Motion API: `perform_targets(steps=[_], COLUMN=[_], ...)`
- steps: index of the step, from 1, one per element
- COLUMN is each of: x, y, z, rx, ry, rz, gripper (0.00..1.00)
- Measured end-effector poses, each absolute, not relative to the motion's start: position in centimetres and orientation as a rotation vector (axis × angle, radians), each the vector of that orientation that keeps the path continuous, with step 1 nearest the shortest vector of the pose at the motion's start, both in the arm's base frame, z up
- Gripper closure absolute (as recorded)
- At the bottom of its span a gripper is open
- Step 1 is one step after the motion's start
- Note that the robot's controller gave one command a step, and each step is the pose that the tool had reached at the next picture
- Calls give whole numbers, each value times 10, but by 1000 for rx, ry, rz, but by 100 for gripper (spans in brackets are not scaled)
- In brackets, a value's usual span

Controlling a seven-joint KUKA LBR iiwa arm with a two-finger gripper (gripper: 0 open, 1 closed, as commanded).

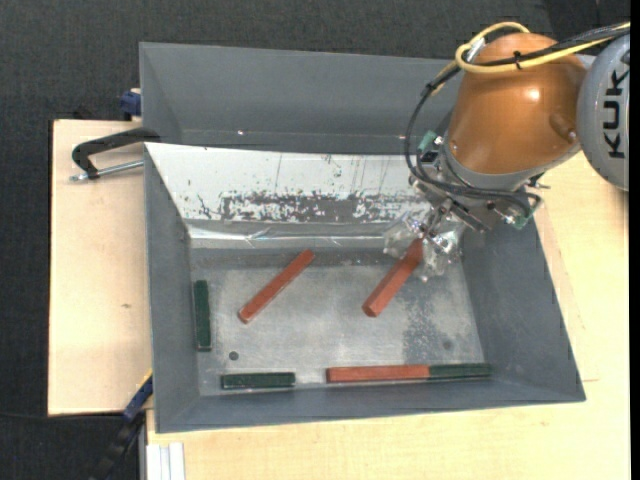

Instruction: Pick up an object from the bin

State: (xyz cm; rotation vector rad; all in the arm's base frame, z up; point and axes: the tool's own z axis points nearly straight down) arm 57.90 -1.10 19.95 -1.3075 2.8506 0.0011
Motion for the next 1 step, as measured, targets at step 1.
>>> perform_targets(steps=[1], x=[573], y=[-31], z=[236], rx=[-1434], ry=[2791], rz=[3], gripper=[100])
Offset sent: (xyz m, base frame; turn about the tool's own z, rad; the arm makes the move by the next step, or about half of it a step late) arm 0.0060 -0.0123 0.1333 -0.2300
